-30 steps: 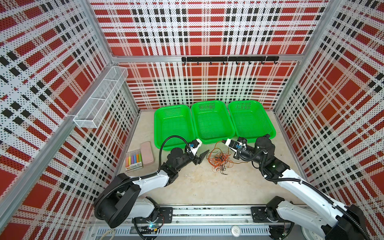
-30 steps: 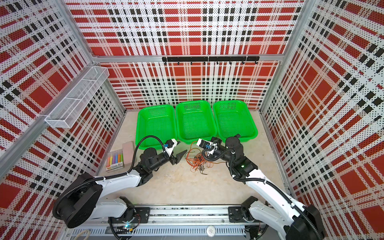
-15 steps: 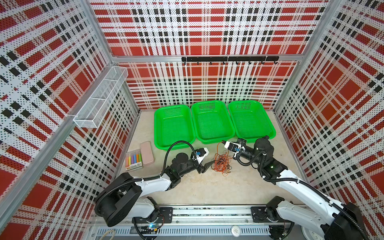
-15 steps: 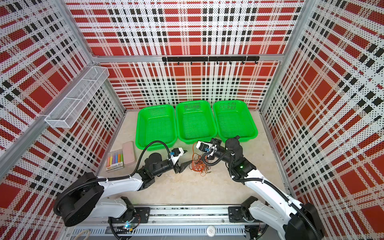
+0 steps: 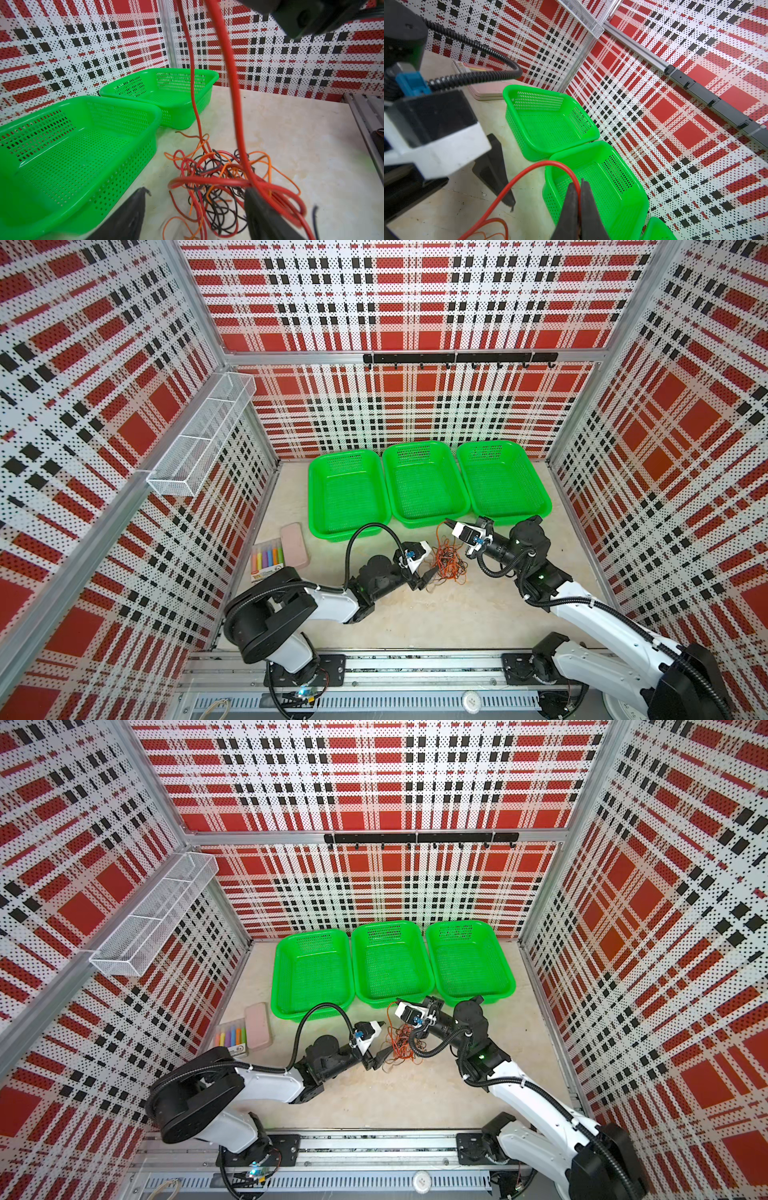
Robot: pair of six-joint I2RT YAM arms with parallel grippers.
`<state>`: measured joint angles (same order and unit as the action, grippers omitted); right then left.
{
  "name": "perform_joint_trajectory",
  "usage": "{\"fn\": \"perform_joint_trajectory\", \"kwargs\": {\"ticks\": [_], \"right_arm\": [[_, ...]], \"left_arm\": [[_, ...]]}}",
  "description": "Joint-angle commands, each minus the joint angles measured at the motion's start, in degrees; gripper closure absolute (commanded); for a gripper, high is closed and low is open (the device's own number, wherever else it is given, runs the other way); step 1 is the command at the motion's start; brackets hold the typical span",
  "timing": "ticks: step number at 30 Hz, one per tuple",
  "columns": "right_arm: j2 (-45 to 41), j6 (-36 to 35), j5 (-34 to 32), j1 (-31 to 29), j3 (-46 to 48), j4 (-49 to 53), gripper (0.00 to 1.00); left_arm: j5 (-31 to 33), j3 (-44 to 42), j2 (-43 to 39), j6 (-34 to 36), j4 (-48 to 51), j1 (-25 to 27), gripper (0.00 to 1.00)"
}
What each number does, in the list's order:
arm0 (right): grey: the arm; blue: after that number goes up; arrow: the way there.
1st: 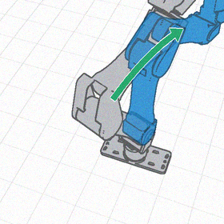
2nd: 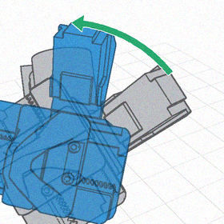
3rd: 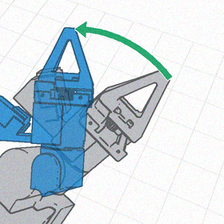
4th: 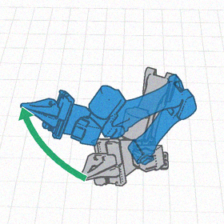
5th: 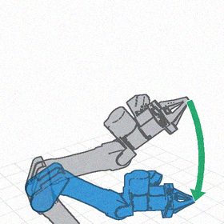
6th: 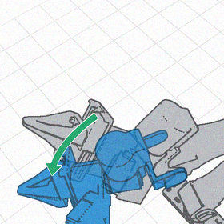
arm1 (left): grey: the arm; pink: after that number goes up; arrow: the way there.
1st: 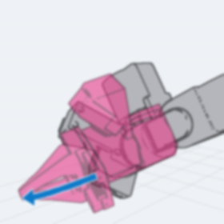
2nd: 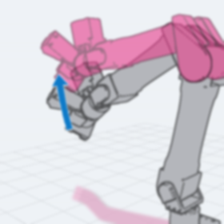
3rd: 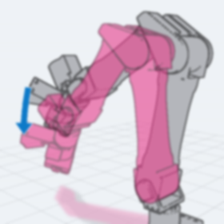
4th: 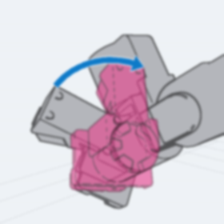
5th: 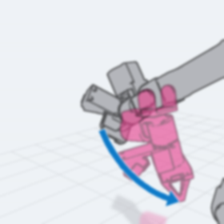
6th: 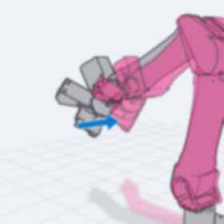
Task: Untangle the cables
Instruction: 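Lift the red wire with the right gripper while the left gripper holds the tangle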
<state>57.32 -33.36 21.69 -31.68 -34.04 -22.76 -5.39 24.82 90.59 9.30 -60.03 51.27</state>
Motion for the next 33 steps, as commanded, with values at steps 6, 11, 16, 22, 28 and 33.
{"fn": "perform_joint_trajectory", "kwargs": {"ticks": [6,11,16,22,28,33], "right_arm": [[-1.34,7.04,-4.6,2.24,1.94,-13.23,1.0],[0.63,11.27,-0.14,2.24,2.76,-17.91,1.0],[2.38,14.87,0.26,2.24,3.86,-26.16,1.0],[4.18,17.62,0.13,2.24,3.96,-30.8,1.0],[3.27,16.8,-5.72,2.28,3.15,-30.17,1.0],[0.61,15.3,-12.69,3.09,-3.4,-20.91,1.0]], "left_arm": [[0.59,-1.53,4.26,-5.46,-10.28,0.77,0.24],[2.0,0.9,9.24,-8.78,-15.28,0.93,0.21],[-0.48,4.62,15.6,-11.6,-18.19,0.41,0.24],[-3.18,7.18,19.68,-15.2,-22.17,-0.38,0.33],[-2.67,6.21,20.33,-15.65,-22.56,-1.2,0.64],[-1.47,2.18,17.51,-16.15,-22.5,-2.89,0.76]]}}
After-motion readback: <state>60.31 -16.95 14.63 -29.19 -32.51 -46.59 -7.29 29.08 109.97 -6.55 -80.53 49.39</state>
